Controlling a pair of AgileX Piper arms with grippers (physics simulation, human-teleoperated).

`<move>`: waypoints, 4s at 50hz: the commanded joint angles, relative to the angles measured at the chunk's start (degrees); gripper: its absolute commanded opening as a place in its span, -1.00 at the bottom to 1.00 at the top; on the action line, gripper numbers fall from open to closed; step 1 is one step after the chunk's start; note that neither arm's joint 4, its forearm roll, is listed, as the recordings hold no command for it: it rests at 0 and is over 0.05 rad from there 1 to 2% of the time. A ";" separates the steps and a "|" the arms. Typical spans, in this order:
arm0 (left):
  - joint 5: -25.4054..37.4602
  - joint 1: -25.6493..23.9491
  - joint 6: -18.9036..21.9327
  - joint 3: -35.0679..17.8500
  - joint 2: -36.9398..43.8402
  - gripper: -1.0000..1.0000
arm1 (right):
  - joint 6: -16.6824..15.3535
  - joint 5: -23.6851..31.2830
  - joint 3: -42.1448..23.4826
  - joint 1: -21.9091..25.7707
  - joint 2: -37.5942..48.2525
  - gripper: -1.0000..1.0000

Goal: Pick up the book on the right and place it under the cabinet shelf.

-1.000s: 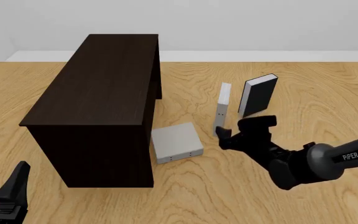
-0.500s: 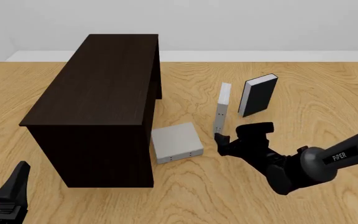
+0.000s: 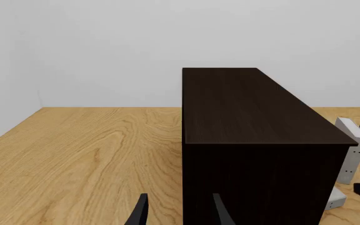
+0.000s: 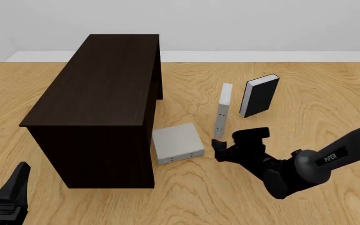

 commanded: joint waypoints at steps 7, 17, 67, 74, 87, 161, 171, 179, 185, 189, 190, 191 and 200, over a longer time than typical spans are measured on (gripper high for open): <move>0.00 0.00 0.00 0.00 0.00 1.00 | 0.21 0.29 -0.86 1.60 1.29 1.00; 0.00 0.00 0.00 0.00 0.00 1.00 | 0.19 0.05 -1.03 1.87 1.74 1.00; 0.00 0.00 0.00 0.00 0.00 1.00 | -0.23 0.78 -3.78 3.98 5.54 1.00; 0.00 0.00 0.00 0.00 0.00 1.00 | -0.39 1.20 -3.97 4.39 5.20 1.00; 0.00 0.00 0.00 0.00 0.00 1.00 | -1.22 2.13 -4.71 5.48 4.85 1.00; 0.00 0.00 0.00 0.00 0.00 1.00 | -4.92 7.09 -11.67 8.60 6.36 1.00; 0.00 0.00 0.00 0.00 0.00 1.00 | -4.80 7.85 -12.74 9.33 6.77 1.00; 0.00 0.00 0.00 0.00 0.00 1.00 | -4.77 8.11 -13.19 9.67 7.13 1.00; 0.00 0.00 0.00 0.00 0.00 1.00 | -4.78 8.31 -13.49 9.97 7.25 1.00; 0.00 0.00 0.00 0.00 0.00 1.00 | -4.79 8.55 -13.71 10.28 7.23 1.00; 0.00 0.00 0.00 0.00 0.00 1.00 | -4.78 8.62 -13.81 10.37 7.29 1.00; 0.00 0.00 0.00 0.00 0.00 1.00 | -4.80 8.68 -13.90 10.49 7.37 1.00; 0.00 0.00 0.00 0.00 0.00 1.00 | -4.76 9.33 -14.84 11.21 7.77 1.00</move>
